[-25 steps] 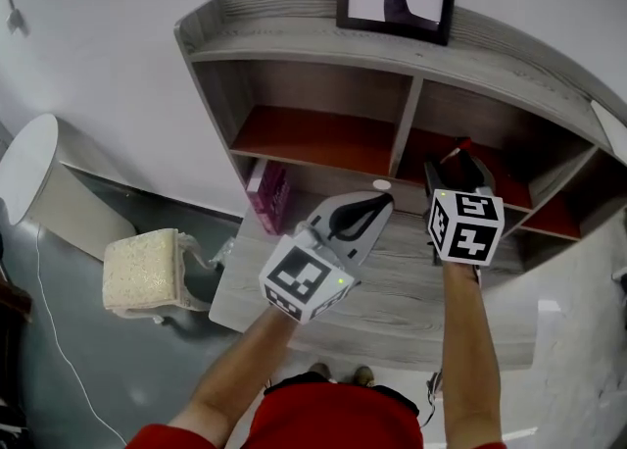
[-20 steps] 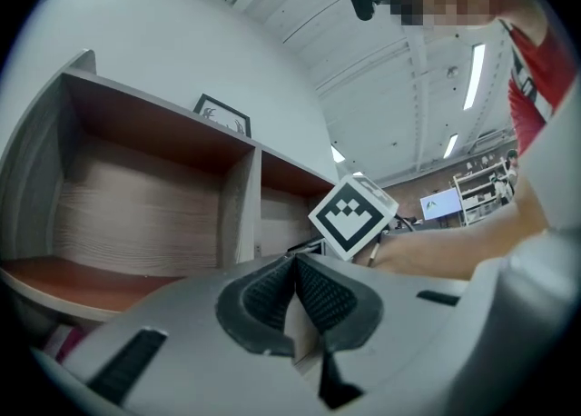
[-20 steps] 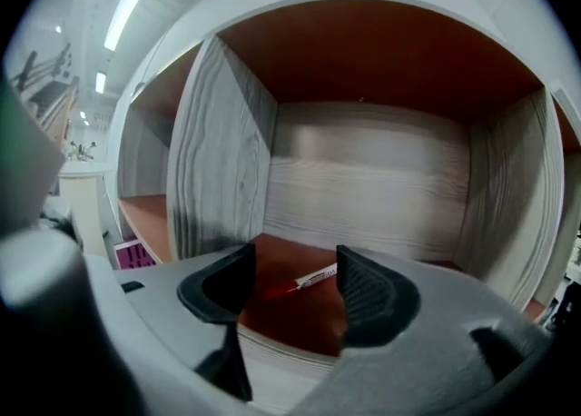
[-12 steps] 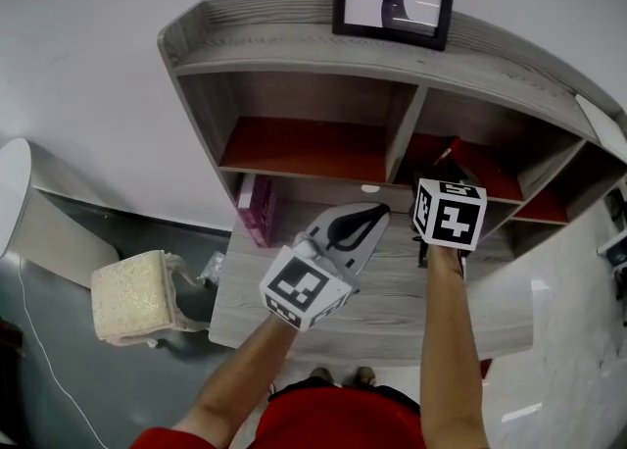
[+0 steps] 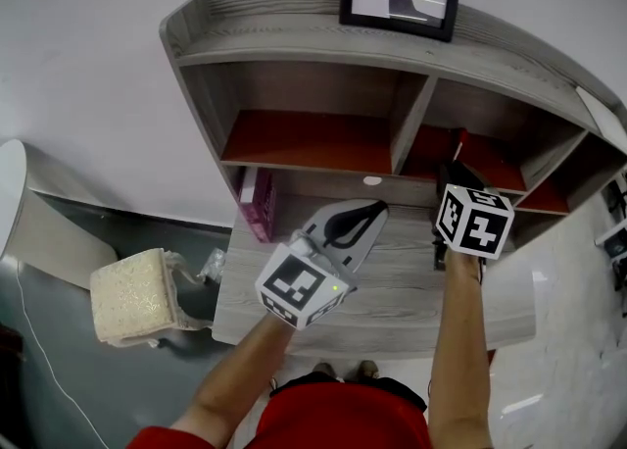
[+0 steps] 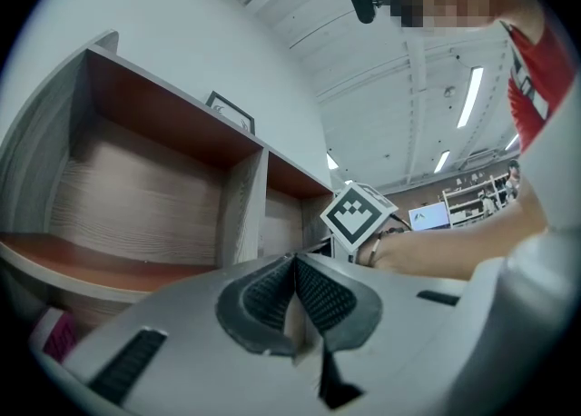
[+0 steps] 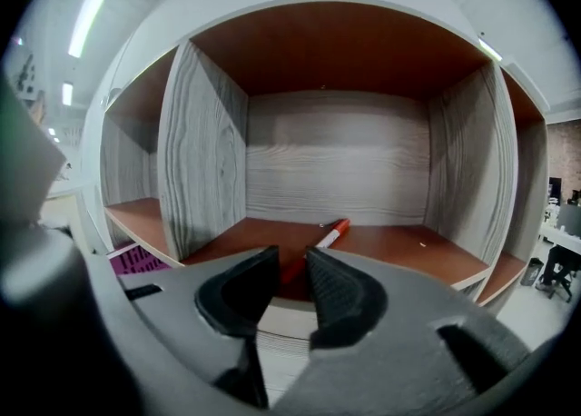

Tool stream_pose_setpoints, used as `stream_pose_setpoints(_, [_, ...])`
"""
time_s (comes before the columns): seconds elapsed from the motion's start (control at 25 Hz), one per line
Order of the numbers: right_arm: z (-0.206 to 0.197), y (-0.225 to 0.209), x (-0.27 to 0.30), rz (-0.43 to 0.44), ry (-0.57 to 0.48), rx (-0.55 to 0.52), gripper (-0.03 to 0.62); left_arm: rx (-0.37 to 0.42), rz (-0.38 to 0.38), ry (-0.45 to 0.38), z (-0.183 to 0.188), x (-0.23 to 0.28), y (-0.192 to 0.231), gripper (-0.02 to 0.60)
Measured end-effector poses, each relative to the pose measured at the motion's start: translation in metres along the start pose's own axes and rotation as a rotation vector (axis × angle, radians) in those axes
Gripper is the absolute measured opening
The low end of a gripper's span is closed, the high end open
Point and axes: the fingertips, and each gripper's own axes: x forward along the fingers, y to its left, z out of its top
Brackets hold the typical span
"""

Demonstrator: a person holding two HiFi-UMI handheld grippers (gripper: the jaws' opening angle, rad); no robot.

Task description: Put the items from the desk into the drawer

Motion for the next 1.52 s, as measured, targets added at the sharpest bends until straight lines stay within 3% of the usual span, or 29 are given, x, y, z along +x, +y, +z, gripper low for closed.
stream_pose_setpoints(0.36, [-0.011,-0.032,-0.028,-0.035,-0.035,-0.003,0.035,-0.004,-0.038,0.003,-0.004,0.010,-0.017,0.009])
stream_pose_setpoints(0.84, [-0.002,-0.028,-0.080,0.063,-0.210,-0.020,0.034,-0.020,-0.074,-0.017,-0.004,0.033,-0.049,0.009])
stream_pose_setpoints(1.2, [-0.020,-0.030,-0.143,0.148,-0.265,-0.016,0.034,-0.018,-0.018,-0.009,-0.010,0.037,-0.064,0.009])
stream_pose_setpoints(1.52, [-0.035,-0.054,-0.213,0.296,-0.322,-0.028,0.034,0.001,0.054,0.002,-0.010,0.044,-0.132,0.009])
